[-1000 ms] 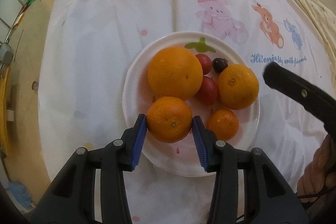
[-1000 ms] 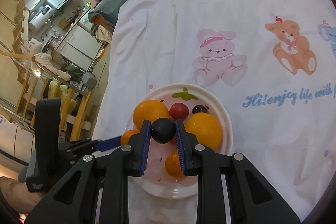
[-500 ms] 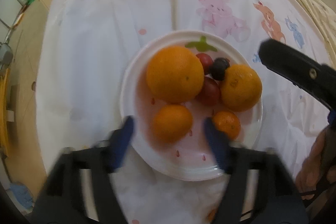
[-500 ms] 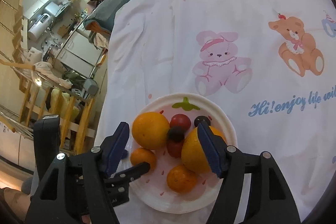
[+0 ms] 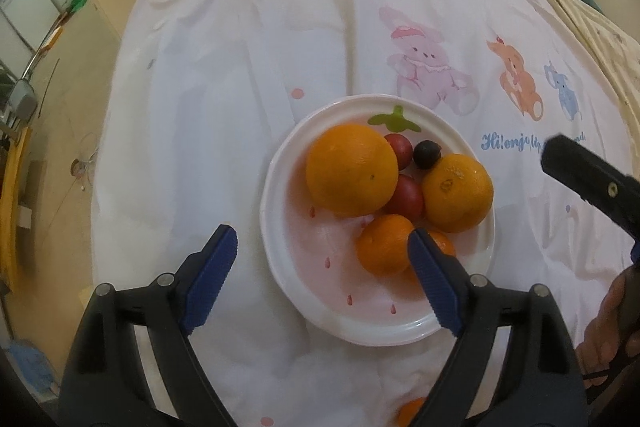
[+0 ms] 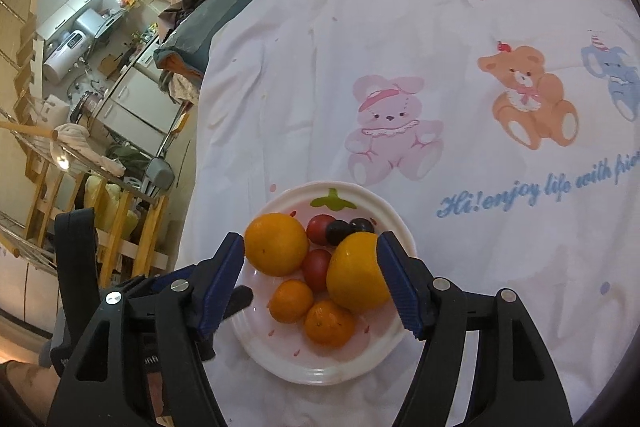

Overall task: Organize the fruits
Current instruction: 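Withdraw both open grippers from the plate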

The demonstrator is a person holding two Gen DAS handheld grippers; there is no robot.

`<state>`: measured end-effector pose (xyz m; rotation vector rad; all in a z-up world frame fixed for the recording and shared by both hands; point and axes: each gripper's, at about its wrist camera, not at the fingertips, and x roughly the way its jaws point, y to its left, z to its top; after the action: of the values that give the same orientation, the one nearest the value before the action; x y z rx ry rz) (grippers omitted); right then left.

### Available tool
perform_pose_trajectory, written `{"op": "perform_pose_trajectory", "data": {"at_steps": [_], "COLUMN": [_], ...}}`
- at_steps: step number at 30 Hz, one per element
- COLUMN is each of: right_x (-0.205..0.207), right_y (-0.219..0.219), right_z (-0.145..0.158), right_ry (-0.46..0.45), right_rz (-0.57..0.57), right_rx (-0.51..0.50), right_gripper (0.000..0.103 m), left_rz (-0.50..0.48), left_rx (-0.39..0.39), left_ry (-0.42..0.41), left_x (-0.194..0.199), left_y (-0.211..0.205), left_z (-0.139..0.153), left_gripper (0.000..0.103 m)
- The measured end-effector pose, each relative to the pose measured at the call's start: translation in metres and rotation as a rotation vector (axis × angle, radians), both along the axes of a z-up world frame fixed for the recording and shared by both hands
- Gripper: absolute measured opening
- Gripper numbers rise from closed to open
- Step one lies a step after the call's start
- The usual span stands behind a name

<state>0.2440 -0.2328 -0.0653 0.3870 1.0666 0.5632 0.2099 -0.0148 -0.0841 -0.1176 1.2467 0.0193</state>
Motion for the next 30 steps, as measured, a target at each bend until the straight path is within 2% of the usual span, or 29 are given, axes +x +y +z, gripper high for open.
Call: {"op": "perform_pose_trajectory", "data": {"at_steps": [9, 13, 19, 25, 30], "right_x": [-0.027, -0.039, -0.059, -0.089, -0.116], "right_y": [-0.007, -0.016, -0.036, -0.039, -0.039], "right_z": [0.017, 0.018, 0.031, 0.046, 0.045], "right_ry": [-0.019, 0.003, 0.044, 0.018, 0.036], "right_rz": [0.012, -0.008, -0.091, -0.073, -0.07], "right_rx": [-0.026, 0.012, 0.075, 0.037, 0.004], "right_gripper": [0.073, 0.074, 0.074, 0.075, 0.075], "left_rz": [0.002, 0.001, 0.008, -0.014, -0.019], "left_rx": [-0.002, -0.133, -0.085, -0.075, -0.017], "left_ry": [-0.056, -0.025, -0.083, -0.109, -0.145], "left_x": [-0.013, -0.016, -0.035, -0.063, -0.09], "left_y": [0.001, 0.006, 0.006, 0.004, 0.004], "left_z": [0.023, 0.035, 0.066, 0.079, 0.085], "left_gripper": [0.085, 0.085, 0.085, 0.085, 0.085]}}
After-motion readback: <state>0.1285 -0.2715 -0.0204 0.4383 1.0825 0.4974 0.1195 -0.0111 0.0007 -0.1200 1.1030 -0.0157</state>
